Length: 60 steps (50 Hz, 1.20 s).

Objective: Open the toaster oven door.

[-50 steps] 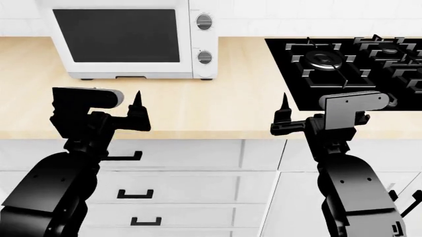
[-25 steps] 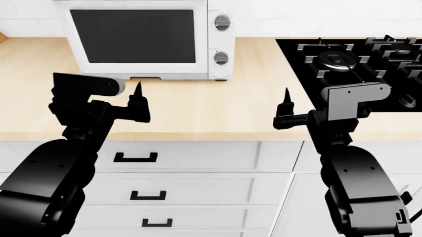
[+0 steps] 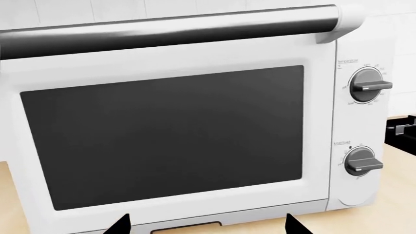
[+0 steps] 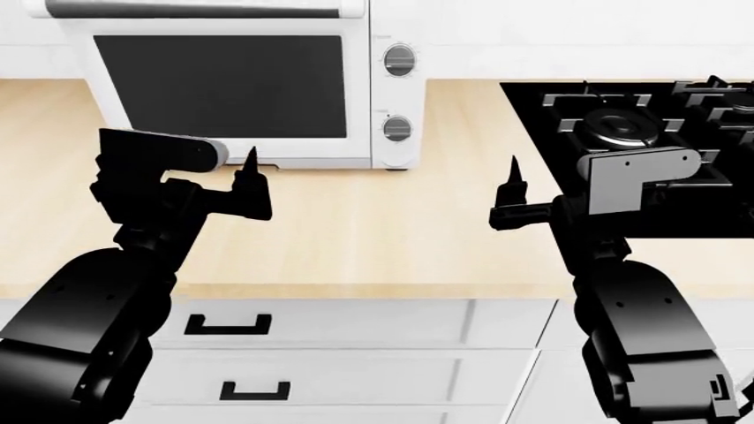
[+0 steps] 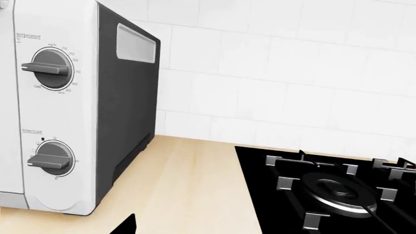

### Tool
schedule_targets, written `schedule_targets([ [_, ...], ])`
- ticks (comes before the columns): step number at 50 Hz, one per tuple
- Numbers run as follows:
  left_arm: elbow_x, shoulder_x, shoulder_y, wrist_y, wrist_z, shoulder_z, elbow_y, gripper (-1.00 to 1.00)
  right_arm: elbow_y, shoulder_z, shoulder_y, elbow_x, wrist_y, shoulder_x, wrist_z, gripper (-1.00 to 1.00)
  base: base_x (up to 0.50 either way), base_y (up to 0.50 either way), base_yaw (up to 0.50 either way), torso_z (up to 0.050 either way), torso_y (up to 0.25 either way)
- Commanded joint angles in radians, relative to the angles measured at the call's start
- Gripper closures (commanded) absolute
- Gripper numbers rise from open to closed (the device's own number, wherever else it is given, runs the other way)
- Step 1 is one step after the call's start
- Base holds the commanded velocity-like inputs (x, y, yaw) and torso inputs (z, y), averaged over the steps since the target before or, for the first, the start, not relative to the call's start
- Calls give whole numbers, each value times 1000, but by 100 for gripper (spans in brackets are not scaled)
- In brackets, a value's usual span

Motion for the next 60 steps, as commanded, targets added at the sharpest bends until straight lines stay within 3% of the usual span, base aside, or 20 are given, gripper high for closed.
schedule_targets([
  [1,-4,-2,3,1,-1,3,2,-100,-2,-1,-5,5,-2,3,2,-100,281,0,0,0,0],
  [19,-4,-15,11,6,5,20,13,-100,-5,-3,-14,8,-14,5,11,-100,215,0,0,0,0],
  [26,87,-128,-2,17,51,147,89,-100,3,-6,-21,12,-28,2,8,-100,0,0,0,0,0],
  [35,239,-338,-170,-68,148,336,178,-100,17,-11,-27,18,-41,-4,5,-100,0,0,0,0,0],
  [42,315,-456,-259,-88,238,451,215,-100,10,-15,-28,22,-39,-3,5,-100,0,0,0,0,0],
  [53,420,-539,-399,-6,366,599,166,-100,13,-19,-33,25,-45,-3,7,-100,0,0,0,0,0],
  [60,452,-552,-494,59,464,660,87,-100,12,-18,-36,29,-46,0,8,-100,0,0,0,0,0],
])
